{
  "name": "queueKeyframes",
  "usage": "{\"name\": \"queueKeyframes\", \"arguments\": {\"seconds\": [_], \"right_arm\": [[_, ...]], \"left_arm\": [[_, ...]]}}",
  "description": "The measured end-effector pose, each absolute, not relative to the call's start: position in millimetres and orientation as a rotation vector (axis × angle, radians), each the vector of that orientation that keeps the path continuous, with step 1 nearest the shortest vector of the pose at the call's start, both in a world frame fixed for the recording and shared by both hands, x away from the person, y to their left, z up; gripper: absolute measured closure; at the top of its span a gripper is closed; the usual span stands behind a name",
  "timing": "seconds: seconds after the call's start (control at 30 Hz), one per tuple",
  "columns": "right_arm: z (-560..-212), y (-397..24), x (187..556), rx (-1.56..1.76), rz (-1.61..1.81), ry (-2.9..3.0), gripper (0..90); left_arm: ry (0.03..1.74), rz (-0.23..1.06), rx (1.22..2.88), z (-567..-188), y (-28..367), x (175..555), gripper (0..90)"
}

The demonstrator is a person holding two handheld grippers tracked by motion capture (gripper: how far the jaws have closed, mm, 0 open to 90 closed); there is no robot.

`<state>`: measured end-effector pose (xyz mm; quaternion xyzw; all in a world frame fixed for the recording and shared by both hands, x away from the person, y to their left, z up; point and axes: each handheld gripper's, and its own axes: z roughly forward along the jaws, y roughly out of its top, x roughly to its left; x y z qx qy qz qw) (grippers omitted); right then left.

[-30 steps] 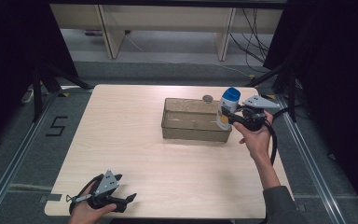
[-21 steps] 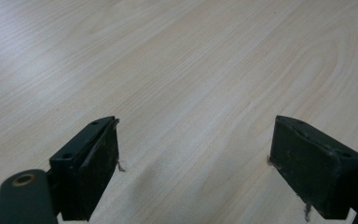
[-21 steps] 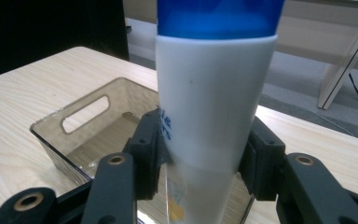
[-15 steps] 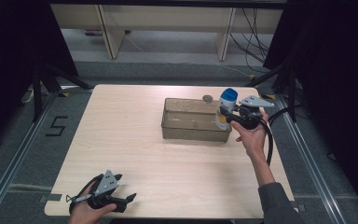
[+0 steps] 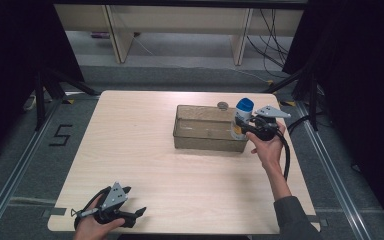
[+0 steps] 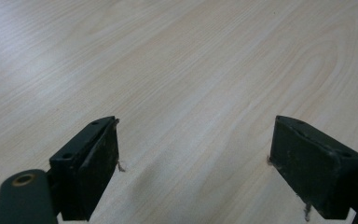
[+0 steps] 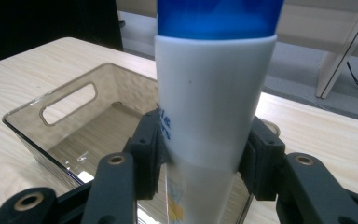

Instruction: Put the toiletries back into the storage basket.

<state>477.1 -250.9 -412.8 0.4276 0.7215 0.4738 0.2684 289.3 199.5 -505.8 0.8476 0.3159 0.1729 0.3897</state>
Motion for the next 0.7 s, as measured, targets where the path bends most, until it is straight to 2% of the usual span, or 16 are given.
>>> {"name": "queueKeyframes", "arguments": {"seconds": [0.7], "right_arm": [[-434.0, -254.7, 474.8, 1.139, 1.256, 1.957, 55.7]], "left_arm": [[0.805, 0.431, 2.145, -506.0, 199.1, 289.1, 15.2]]}}
